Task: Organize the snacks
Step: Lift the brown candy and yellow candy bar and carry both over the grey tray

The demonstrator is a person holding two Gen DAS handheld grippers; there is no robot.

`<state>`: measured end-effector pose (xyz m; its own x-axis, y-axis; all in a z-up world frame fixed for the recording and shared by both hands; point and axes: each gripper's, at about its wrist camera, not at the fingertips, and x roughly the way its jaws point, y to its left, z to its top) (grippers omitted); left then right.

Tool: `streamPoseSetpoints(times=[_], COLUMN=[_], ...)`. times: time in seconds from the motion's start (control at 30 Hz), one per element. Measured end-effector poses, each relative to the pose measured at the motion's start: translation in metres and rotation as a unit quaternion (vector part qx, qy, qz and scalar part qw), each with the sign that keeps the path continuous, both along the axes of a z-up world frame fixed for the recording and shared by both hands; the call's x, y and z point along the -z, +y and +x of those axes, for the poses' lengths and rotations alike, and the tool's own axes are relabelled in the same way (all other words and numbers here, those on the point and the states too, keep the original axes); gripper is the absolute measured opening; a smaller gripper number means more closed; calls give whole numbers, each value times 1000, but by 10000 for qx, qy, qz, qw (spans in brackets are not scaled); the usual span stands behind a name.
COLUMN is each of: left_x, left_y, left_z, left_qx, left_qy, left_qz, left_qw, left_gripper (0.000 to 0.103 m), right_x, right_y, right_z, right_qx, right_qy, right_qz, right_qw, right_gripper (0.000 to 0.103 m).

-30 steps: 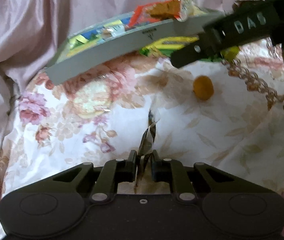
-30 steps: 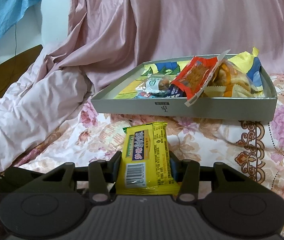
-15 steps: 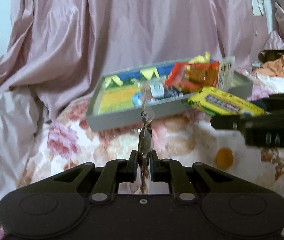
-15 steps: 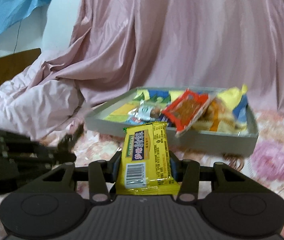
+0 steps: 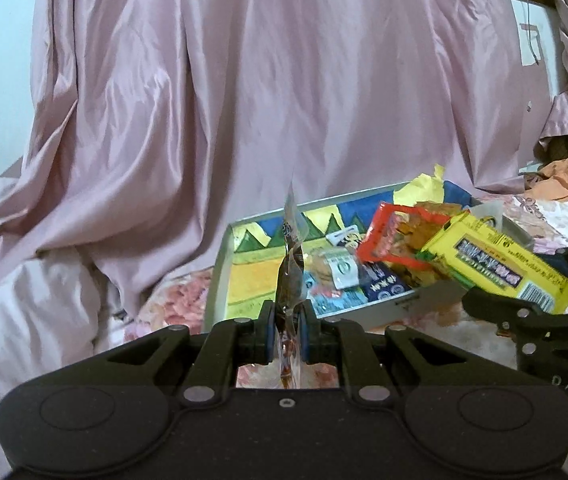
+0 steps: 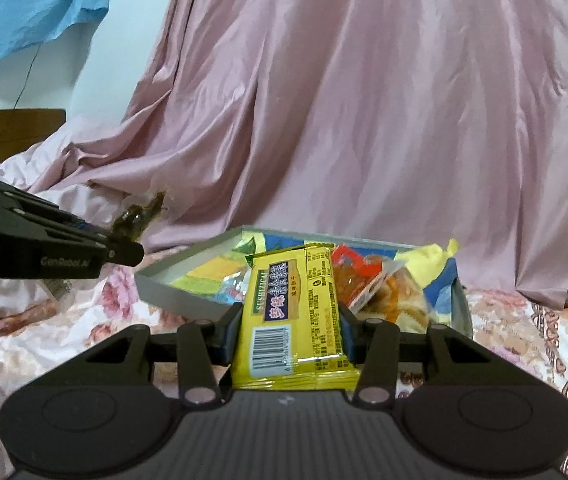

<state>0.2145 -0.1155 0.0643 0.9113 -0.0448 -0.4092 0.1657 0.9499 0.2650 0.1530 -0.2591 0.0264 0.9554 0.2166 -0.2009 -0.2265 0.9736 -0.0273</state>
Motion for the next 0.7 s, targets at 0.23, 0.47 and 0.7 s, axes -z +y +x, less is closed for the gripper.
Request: streamPoseSetpoints(times=[0.23, 0.47, 0.7], left_x=[-13, -16, -13], left_y=[0, -1, -10], left_z=[18, 48, 83], left_qx=[49, -171, -226], left_qy=[-1, 55, 62], left_qz=[131, -37, 182], left_qw=[9999, 9998, 9996], left_gripper=[13, 13, 13], right_x=[-4, -10, 2], right_y=[10, 17, 30], right_z=[12, 44, 72], right_qx=[-39, -68, -89], right_qy=[-457, -803, -1070], right_qz=[-364, -99, -373], right_qw=[9983, 9967, 9935], right_gripper=[51, 51, 51])
